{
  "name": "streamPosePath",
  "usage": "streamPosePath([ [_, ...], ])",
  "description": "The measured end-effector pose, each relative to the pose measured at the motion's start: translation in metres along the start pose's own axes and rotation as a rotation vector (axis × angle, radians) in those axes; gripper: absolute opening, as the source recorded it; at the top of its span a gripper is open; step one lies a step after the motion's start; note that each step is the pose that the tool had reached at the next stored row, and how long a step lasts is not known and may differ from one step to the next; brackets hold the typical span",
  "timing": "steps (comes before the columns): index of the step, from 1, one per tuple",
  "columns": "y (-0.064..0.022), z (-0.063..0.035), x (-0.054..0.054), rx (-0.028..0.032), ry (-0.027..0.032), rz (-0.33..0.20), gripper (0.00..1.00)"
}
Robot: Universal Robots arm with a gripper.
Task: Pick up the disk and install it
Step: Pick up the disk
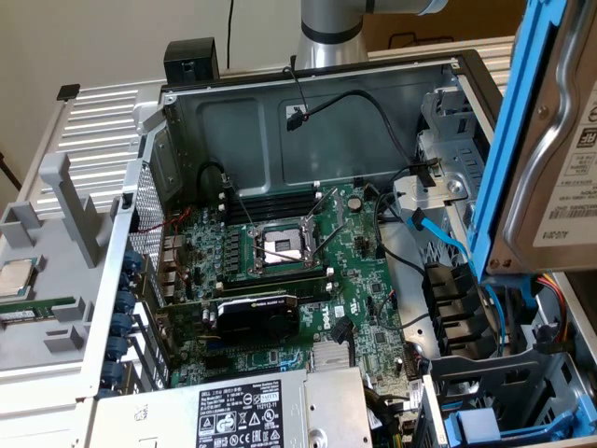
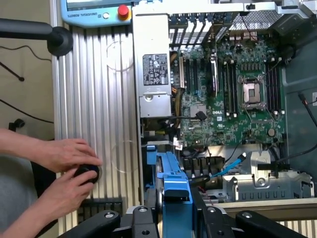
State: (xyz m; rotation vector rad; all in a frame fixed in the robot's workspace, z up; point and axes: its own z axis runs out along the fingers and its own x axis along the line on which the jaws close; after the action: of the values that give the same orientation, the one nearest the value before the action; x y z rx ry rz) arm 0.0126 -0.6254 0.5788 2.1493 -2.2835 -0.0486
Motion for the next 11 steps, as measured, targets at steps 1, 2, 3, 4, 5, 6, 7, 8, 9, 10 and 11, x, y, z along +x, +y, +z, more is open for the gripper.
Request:
streamPosePath([
  [1,-0.0001,0.0015,0.001,0.0,0.0003,0.0,0.36],
  [2,-0.0002,0.0032,0.001,0.0,0.0003,0.0,0.36],
  [3,-0.0003,0.0051,0.002,0.0,0.0003,0.0,0.36],
  [4,-0.0005,0.0069,0.002,0.0,0.0002,0.0,0.36],
  [5,-0.0008,0.0088,0.003,0.0,0.0002,0.0,0.36],
  [6,-0.0009,0.0106,0.004,0.0,0.0001,0.0,0.36],
  [7,-0.0014,0.0122,0.005,0.0,0.0003,0.0,0.36],
  [8,-0.0021,0.0141,0.006,0.0001,0.0002,0.0,0.36],
  [9,-0.003,0.0161,0.007,0.0001,0.0,0.0,0.36],
  [10,-0.0038,0.0176,0.009,0.0,0.0002,0.0,0.36],
  [11,-0.0045,0.0194,0.01,0.0,0.0002,0.0,0.36],
])
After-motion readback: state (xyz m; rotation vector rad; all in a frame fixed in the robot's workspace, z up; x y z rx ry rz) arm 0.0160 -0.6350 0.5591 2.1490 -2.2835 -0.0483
